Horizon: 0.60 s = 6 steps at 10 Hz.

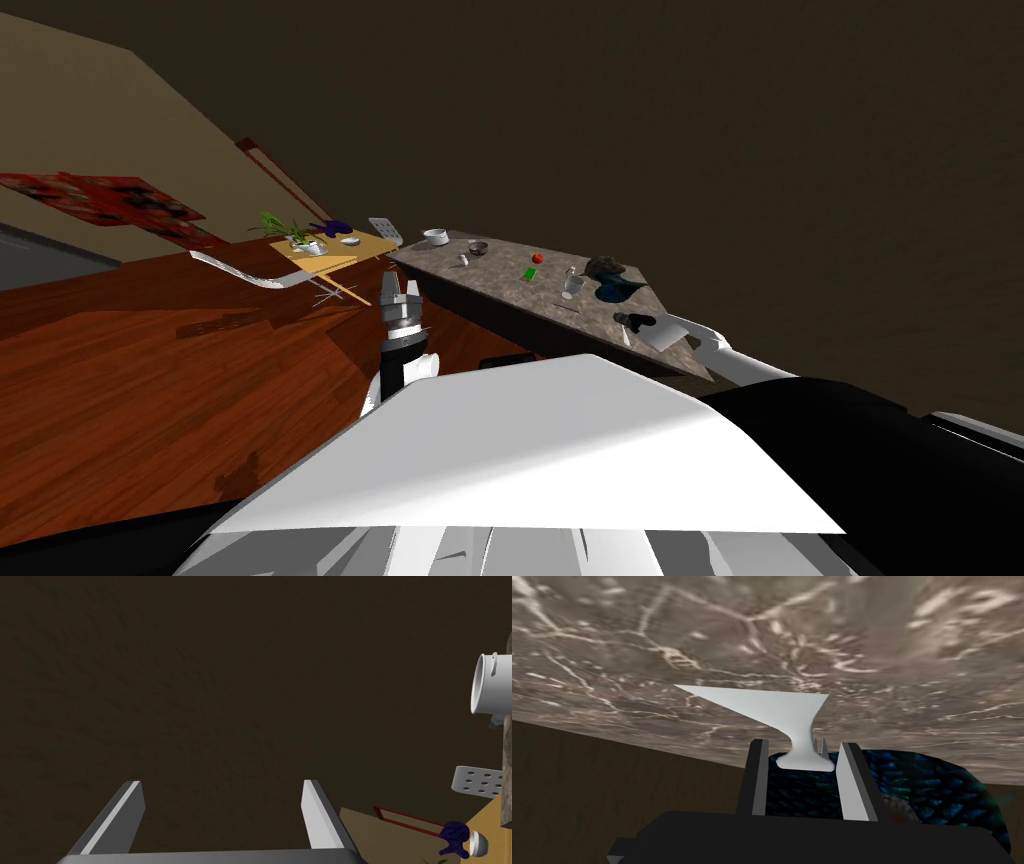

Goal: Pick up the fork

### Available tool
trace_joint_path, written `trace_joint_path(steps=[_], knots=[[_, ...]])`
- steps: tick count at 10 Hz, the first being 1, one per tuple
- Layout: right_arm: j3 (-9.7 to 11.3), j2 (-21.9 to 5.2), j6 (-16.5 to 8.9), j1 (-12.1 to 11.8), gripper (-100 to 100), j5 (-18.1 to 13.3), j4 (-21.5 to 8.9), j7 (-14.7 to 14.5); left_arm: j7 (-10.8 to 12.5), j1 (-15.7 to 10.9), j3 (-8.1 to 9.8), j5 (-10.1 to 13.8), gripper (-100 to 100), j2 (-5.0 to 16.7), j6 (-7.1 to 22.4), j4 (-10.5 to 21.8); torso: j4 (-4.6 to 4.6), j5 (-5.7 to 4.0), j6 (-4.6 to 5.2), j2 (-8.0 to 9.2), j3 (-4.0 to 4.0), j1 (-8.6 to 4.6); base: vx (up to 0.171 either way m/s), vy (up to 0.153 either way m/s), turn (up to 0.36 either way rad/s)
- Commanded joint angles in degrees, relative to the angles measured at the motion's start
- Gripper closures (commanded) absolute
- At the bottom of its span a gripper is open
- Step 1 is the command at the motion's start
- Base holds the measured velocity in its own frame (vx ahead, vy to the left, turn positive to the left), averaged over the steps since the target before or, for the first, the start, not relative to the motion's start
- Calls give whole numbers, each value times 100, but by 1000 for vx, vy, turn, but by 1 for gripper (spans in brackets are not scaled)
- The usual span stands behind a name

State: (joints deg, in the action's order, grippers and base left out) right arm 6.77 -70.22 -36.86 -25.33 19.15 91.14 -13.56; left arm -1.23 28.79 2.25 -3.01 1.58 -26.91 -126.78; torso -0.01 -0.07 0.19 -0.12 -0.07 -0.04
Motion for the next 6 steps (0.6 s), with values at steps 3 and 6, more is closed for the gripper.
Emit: trace_joint_path(steps=[3, 6], knots=[[10, -75, -254, -21, 100, -132, 590, 2, 0, 0, 0, 0, 0, 0, 0, 0, 1, 3, 4, 1, 1, 1, 62, -12, -222], [23, -93, -286, -1, 0, -130, 653, -10, 0, -1, -1, 0, 0, 0, 0, 0, 1, 2, -3, 5, 2, 0, 31, -10, -79]])
